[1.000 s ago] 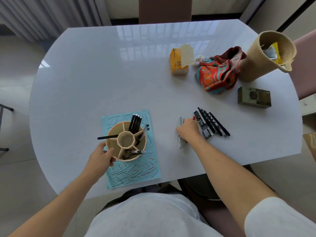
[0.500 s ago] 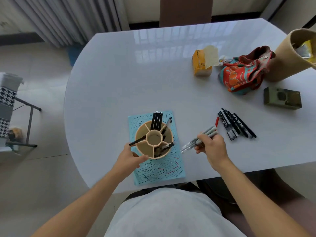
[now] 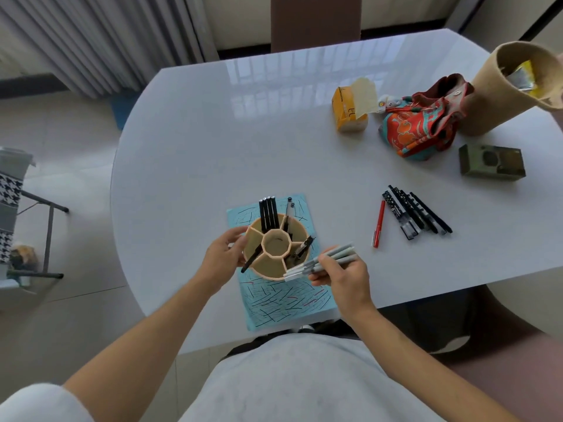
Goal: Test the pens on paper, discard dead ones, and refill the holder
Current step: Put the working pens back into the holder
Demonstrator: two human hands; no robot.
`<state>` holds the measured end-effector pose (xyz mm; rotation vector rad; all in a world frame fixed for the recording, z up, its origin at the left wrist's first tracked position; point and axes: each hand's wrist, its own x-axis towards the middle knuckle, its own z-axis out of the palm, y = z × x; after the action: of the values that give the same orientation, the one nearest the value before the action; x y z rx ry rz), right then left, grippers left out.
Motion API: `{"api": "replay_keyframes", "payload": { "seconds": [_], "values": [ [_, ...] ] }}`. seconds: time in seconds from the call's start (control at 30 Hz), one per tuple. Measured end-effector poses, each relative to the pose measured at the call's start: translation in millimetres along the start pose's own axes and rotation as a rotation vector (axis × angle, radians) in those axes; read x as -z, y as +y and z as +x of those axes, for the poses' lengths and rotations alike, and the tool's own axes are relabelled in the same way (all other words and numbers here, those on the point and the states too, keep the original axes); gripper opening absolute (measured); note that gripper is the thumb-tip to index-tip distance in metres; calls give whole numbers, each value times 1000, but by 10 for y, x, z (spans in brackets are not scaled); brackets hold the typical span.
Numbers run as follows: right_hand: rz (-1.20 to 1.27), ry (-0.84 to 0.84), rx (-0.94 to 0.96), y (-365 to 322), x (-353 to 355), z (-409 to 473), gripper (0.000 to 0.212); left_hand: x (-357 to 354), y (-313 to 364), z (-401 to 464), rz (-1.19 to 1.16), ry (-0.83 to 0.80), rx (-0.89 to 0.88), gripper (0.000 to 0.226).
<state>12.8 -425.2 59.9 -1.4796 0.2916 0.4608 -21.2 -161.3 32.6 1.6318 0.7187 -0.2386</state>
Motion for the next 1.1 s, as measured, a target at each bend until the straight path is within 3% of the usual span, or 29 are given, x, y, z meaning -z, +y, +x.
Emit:
{"api": "replay_keyframes", "payload": {
  "seconds": [0.07,0.27,0.53,0.67,0.87,1.0,1.1],
  "values": [
    [3,-2,21,5,-10,-14,13,-18,-62,-52,-26,20,23,20],
    [33,16,58,43,-68,-12,7,-44,-228,-220,15,-6,77,57],
    [-138,13,146,52,-100,54,14,-146,-236,-236,41,1,85,54],
    [-288,48,155,0,160,162,24,-111,-324,-205,32,11,84,50],
    [-750,373,62,-192,900,903,16,-105,-419,-190,45,-28,74,48],
    [-980,351,-52,-202,1101,1289,31,-106,-428,-208,62,-38,73,47],
    [-1095,294,-112,-219,1063,1449,24,-109,-405,-192,68,-31,84,46]
  ]
}}
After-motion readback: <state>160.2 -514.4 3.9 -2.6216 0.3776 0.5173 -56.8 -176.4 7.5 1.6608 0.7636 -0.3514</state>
